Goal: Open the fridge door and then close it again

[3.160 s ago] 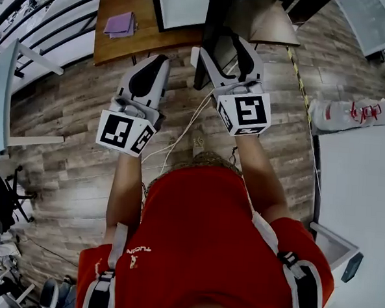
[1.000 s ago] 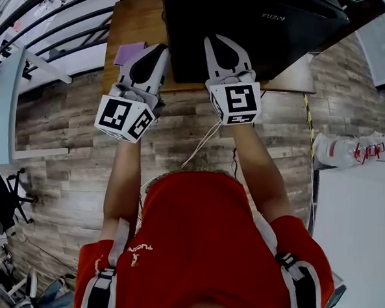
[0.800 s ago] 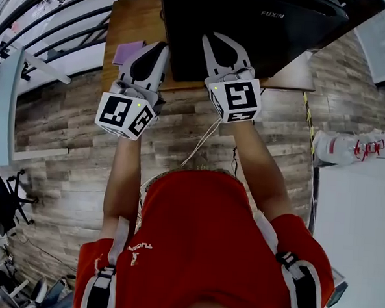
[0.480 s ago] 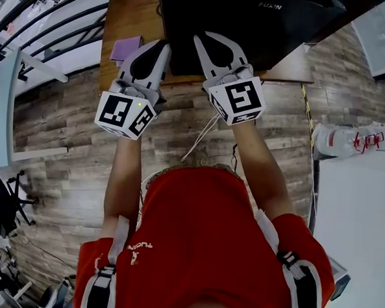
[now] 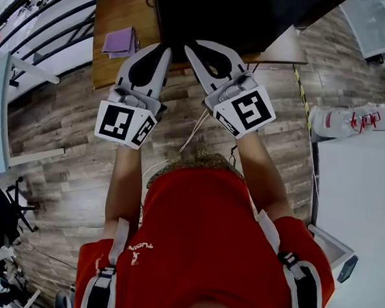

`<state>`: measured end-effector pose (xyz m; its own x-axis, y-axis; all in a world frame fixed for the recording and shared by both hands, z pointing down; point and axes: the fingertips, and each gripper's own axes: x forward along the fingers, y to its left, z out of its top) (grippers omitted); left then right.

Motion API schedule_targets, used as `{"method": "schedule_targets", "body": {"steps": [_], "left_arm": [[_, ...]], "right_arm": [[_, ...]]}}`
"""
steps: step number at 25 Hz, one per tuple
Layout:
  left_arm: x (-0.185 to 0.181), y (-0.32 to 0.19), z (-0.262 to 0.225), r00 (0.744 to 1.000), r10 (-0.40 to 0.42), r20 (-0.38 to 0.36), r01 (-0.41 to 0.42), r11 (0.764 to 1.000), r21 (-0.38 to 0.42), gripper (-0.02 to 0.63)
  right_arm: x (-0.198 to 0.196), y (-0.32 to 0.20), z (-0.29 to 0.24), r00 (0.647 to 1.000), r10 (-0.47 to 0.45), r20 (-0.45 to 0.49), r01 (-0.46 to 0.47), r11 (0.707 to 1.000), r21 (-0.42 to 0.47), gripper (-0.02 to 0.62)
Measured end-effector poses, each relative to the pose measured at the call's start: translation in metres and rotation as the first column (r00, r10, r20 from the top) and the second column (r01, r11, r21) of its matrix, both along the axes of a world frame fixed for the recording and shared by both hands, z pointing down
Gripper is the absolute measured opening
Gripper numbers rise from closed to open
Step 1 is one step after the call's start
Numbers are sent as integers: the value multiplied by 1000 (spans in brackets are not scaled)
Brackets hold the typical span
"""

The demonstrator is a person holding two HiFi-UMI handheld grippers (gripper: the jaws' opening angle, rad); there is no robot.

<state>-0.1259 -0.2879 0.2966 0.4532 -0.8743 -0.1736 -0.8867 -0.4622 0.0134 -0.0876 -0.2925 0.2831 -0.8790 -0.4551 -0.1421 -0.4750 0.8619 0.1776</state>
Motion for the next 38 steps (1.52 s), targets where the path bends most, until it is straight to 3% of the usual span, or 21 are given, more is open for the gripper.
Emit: {"method": "schedule_targets", "body": {"steps": [7,16,23,28,38], "left_arm": [[27,27,0,1000,-19,12,18,1000,1,21],[75,64,-12,994,-109,0,109,994,20,9],[94,90,-14,987,-158,27,158,987,15,9],[98,98,-7,986,-154,66,153,988,13,9],[79,99,-15,990,-125,64,123,992,30,9]], "right_arm": [[26,29,-3,999,-40,21,40,999,7,26],[77,66,-14,988,-144,49,142,989,34,26],[93,91,-13,978,-203,49,202,979,33,25],[94,98,-10,980,-194,50,193,981,37,25],[76,100,-7,987,-156,43,155,987,34,25]]}}
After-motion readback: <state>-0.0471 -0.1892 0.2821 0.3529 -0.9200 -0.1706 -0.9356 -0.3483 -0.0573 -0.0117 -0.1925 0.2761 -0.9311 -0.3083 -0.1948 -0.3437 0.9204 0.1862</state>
